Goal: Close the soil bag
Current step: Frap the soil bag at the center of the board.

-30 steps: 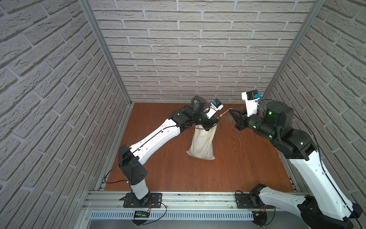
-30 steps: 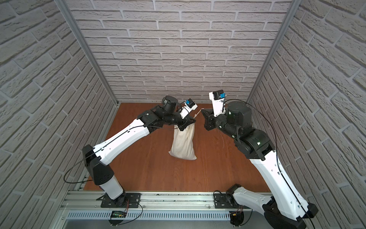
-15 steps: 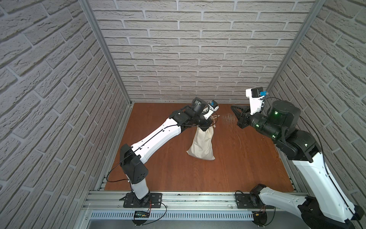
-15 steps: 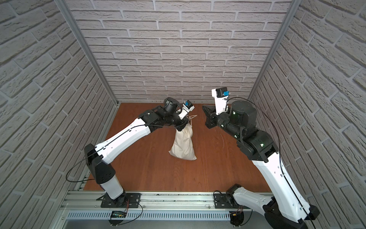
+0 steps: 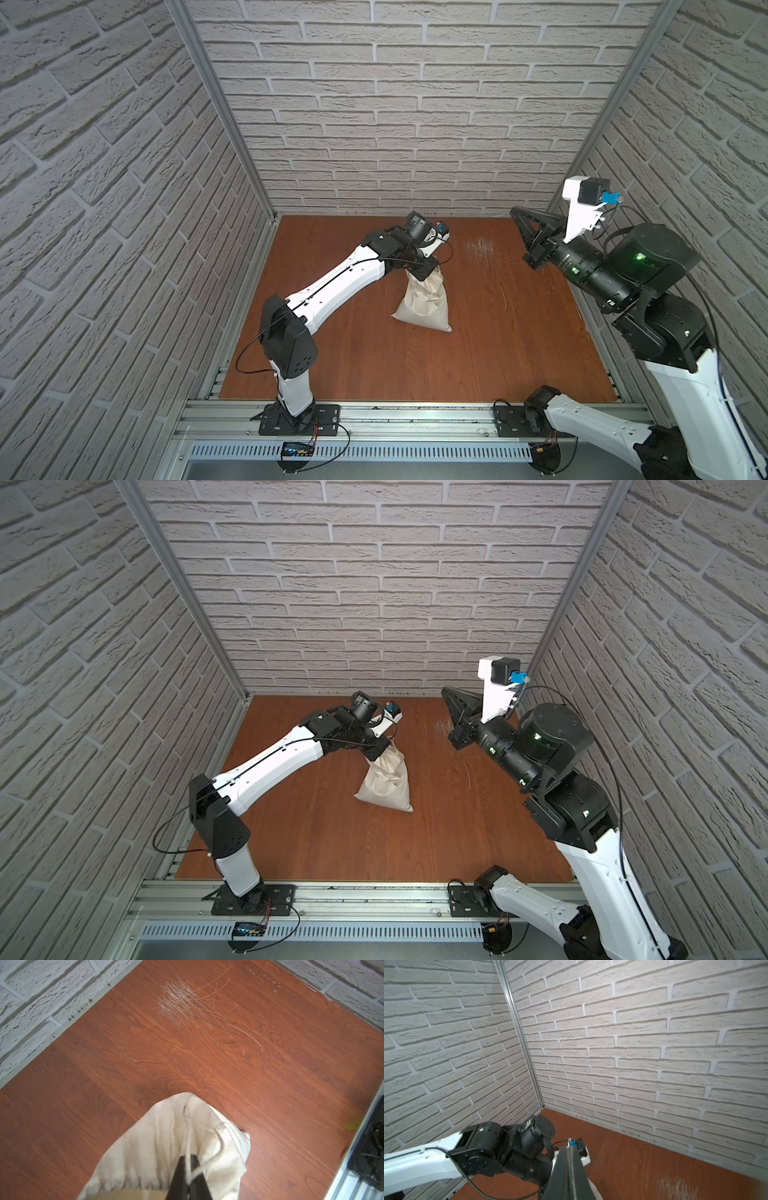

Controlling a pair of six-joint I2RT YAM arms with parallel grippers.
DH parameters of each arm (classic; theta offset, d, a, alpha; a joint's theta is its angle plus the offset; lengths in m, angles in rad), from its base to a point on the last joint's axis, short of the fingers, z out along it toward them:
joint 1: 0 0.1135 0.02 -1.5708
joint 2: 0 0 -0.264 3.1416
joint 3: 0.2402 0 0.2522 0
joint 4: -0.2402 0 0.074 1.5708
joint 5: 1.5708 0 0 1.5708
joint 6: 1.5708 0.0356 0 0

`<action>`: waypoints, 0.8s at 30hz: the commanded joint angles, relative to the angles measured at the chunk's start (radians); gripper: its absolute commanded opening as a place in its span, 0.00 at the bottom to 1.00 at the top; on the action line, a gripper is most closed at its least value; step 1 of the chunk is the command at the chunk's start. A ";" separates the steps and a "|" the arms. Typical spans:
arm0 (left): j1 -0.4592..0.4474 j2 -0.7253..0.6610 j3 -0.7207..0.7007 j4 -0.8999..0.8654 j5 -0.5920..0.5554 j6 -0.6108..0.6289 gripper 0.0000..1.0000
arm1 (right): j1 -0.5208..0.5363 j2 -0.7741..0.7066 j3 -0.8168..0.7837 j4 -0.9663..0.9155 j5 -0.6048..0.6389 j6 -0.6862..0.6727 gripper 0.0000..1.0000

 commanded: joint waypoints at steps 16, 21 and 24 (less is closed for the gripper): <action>-0.004 -0.118 -0.016 -0.038 0.084 -0.012 0.02 | -0.016 0.052 -0.532 0.181 -0.195 -0.008 0.64; -0.015 -0.131 -0.009 -0.056 0.089 -0.012 0.02 | -0.011 0.143 -0.521 0.280 -0.231 -0.054 0.61; -0.021 -0.142 -0.010 -0.059 0.093 -0.011 0.03 | -0.011 0.190 -0.504 0.318 -0.221 -0.072 0.60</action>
